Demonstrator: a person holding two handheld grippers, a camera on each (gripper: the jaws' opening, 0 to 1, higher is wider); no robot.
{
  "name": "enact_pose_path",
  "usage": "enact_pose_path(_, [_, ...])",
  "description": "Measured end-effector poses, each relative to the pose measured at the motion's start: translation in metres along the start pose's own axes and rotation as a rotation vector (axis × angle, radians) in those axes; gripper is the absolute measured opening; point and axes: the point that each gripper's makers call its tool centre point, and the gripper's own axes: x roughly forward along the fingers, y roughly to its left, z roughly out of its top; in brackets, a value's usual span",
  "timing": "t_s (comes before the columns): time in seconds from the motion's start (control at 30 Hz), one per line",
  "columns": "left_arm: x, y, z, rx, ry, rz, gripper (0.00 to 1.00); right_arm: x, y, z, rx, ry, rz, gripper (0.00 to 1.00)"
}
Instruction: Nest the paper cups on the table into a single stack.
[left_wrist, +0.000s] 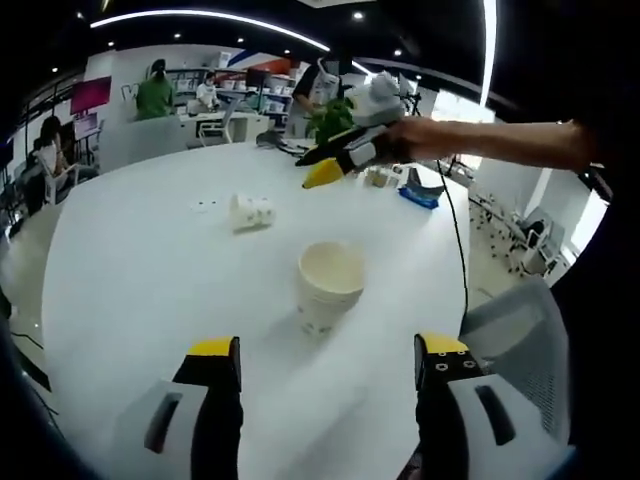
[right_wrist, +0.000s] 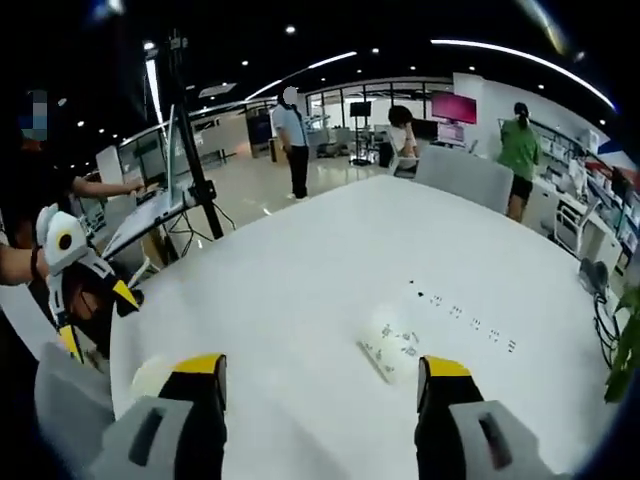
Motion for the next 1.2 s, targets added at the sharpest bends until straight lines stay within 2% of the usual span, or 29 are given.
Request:
enact_pose_path(0.13, [-0.002, 0.002, -0.001, -0.001, -0.002, 0.001, 0.69, 0.012, -0.013, -0.004, -0.018, 0.043, -0.023, 0.78])
enact_pose_path(0.17, [-0.002, 0.002, -0.001, -0.002, -0.003, 0.002, 0.69, 0.022, -0.024, -0.009, -0.021, 0.06, -0.031, 0.78])
enact_pose_path(0.23, [-0.003, 0.002, -0.002, -0.003, -0.004, 0.004, 0.69, 0.032, -0.032, -0.014, -0.038, 0.09, -0.037, 0.78])
enact_pose_path(0.4, [-0.006, 0.005, -0.006, -0.011, -0.005, 0.014, 0.69, 0.055, -0.049, -0.015, -0.047, 0.125, -0.055, 0.78])
enact_pose_path(0.5, [-0.006, 0.008, -0.006, -0.03, -0.018, 0.025, 0.69, 0.067, -0.051, -0.014, -0.024, 0.124, -0.049, 0.78])
enact_pose_path(0.6, [-0.005, 0.007, -0.004, -0.043, -0.029, 0.031, 0.69, 0.08, -0.055, -0.013, -0.059, 0.147, -0.049, 0.78])
enact_pose_path(0.73, [-0.005, 0.004, -0.005, -0.054, -0.036, 0.036, 0.69, 0.091, -0.058, -0.024, -0.102, 0.195, -0.053, 0.76])
enact_pose_path(0.87, [-0.004, 0.0, -0.01, -0.064, -0.032, 0.035, 0.69, 0.097, -0.059, -0.021, -0.165, 0.237, -0.051, 0.71])
enact_pose_path(0.9, [-0.004, 0.0, -0.012, -0.064, -0.029, 0.034, 0.69, 0.098, -0.064, -0.031, -0.192, 0.284, -0.051, 0.68])
enact_pose_path(0.97, [-0.004, -0.002, -0.014, -0.065, -0.022, 0.033, 0.69, 0.103, -0.069, -0.041, -0.229, 0.327, -0.058, 0.64])
enact_pose_path(1.1, [-0.004, -0.003, -0.016, -0.069, -0.02, 0.033, 0.69, 0.108, -0.068, -0.04, -0.257, 0.338, -0.051, 0.61])
enact_pose_path(1.2, [-0.005, -0.003, -0.018, -0.071, -0.017, 0.036, 0.69, 0.109, -0.075, -0.046, -0.291, 0.372, -0.089, 0.48])
